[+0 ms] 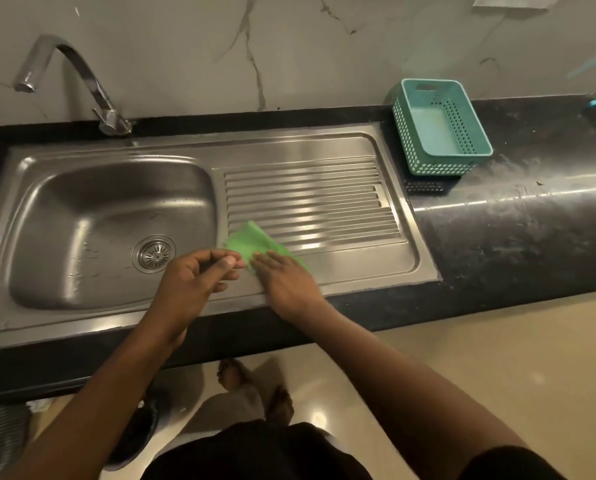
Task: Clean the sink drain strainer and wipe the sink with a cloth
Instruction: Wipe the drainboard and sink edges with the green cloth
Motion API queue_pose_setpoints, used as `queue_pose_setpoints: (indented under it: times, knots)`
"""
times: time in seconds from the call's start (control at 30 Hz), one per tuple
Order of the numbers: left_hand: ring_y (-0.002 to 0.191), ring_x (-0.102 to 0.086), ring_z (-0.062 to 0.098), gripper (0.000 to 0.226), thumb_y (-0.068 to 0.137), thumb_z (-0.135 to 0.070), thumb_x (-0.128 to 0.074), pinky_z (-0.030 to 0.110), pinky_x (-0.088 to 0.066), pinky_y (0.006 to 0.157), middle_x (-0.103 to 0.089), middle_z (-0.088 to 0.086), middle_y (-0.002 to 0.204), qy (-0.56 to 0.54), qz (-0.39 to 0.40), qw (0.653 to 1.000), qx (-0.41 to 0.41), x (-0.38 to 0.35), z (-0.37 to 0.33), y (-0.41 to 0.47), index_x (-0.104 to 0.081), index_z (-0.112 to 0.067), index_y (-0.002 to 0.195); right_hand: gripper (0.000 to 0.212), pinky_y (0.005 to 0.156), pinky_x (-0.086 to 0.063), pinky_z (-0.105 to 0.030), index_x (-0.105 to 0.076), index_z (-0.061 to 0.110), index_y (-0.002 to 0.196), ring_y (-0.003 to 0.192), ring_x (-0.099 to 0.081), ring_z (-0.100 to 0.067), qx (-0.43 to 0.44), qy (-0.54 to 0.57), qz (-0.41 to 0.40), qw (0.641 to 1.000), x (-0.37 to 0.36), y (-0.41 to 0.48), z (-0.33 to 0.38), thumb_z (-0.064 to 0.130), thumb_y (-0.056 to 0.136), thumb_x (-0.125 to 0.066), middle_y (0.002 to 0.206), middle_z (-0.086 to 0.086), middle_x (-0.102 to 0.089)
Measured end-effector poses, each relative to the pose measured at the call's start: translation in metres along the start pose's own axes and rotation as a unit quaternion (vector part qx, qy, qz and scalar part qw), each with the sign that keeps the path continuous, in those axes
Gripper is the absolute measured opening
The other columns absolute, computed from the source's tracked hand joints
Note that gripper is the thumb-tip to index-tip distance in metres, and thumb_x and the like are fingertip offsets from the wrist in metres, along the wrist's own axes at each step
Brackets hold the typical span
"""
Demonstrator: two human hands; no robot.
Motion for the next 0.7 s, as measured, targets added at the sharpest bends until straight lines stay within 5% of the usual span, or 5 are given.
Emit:
queue_pose_setpoints:
  times: [0.37,0.5,0.57,0.7]
  knots:
    - [0.102,-0.077,0.017,0.018,0.103,-0.019,-0.062,0.042,-0.059,0.094,-0.082,-0.002,0.108,0.000,-0.045,0.999,0.024,0.045,0.036,-0.029,-0.078,-0.022,0.111,0.060,0.115,-0.046,-0.046,-0.055,0.023,0.149,0.141,-0.053,-0.027,-0.277,-0.008,-0.111,0.954,0.062,-0.107,-0.202,0.004,0.093,-0.063,0.154,-0.005,-0.055]
    - [0.102,-0.078,0.014,0.019,0.103,-0.019,-0.061,0.040,-0.058,0.093,-0.082,-0.002,0.109,-0.008,-0.058,0.998,0.032,0.058,0.049,-0.037,-0.077,-0.022,0.112,0.033,0.087,-0.057,-0.041,-0.073,0.017,0.123,0.103,-0.071,-0.033,-0.363,0.057,-0.165,0.915,0.054,-0.099,-0.169,0.005,0.095,-0.061,0.117,-0.013,-0.075]
    - [0.101,-0.078,0.013,0.019,0.103,-0.018,-0.061,0.040,-0.058,0.093,-0.082,-0.002,0.109,-0.011,-0.061,0.997,0.036,0.059,0.052,-0.039,-0.077,-0.021,0.112,0.022,0.075,-0.058,-0.037,-0.075,0.020,0.105,0.087,-0.072,-0.028,-0.339,0.063,-0.160,0.925,0.043,-0.091,-0.123,0.006,0.096,-0.061,0.098,-0.009,-0.076]
    - [0.104,-0.077,0.015,0.019,0.103,-0.018,-0.060,0.039,-0.058,0.093,-0.082,-0.002,0.109,-0.011,-0.049,0.998,0.037,0.050,0.050,-0.038,-0.076,-0.019,0.113,0.026,0.092,-0.059,-0.042,-0.073,0.020,0.112,0.104,-0.068,-0.024,-0.188,0.074,-0.108,0.973,0.005,-0.049,-0.001,0.006,0.095,-0.060,0.111,-0.005,-0.073]
Point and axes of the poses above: each hand's wrist, its own y-axis towards the middle knuckle, its own x-axis out of the back of the hand, z = x × y, the point moved 6 cm from there along y, towards the middle knuckle
